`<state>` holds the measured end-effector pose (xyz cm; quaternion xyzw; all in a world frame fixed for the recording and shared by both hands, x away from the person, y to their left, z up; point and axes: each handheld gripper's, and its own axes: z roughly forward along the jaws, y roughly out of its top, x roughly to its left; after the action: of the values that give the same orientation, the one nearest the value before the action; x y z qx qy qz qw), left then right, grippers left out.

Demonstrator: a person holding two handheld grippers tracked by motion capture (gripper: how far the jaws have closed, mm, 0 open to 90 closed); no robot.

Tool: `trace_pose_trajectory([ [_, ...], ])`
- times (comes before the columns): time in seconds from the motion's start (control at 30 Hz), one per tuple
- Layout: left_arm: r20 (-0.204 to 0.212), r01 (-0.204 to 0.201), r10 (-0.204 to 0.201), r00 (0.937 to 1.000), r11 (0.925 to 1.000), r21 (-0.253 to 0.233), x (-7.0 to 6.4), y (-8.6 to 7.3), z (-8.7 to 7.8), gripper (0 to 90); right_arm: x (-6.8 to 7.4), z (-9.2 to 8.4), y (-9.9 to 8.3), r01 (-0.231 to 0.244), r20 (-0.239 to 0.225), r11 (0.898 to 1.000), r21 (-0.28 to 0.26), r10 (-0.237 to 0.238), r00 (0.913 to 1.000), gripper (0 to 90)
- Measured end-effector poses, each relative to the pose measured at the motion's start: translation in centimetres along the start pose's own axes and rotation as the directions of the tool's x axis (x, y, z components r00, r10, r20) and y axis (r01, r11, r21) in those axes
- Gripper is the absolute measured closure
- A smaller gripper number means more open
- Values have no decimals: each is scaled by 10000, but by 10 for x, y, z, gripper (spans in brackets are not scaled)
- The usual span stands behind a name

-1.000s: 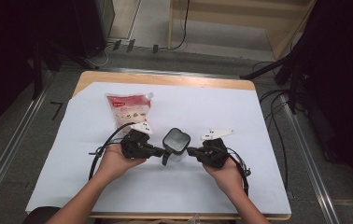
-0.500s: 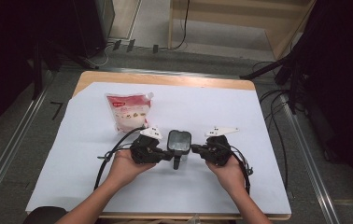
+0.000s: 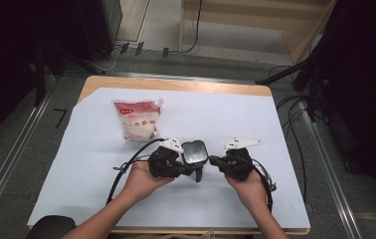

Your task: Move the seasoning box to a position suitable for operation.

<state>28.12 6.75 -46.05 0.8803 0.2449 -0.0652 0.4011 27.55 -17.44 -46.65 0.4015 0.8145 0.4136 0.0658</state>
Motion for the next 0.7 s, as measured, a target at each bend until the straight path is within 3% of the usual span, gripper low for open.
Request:
trace_pose_trajectory([
  [0.23,337,-147,140,9993,9997,201,-1,5,7,892,4,-14,-6,-26,59,10000,-76,27,10000,897],
  [0.4,486,-263,244,9985,9989,398,1,5,2,861,10,-21,-9,55,-2,10000,-83,-55,10000,898],
  [0.5,441,-191,168,9989,9985,511,3,2,-5,856,20,-26,-10,-8,-191,9997,-241,3,9998,898],
  [0.6,401,-93,81,9992,9995,298,6,0,-15,838,26,-27,-12,101,-292,9996,-268,-108,9995,898],
  [0.7,-41,60,-60,10000,9997,219,12,-4,-29,822,35,-24,-11,306,-559,9994,-163,-315,9979,898],
])
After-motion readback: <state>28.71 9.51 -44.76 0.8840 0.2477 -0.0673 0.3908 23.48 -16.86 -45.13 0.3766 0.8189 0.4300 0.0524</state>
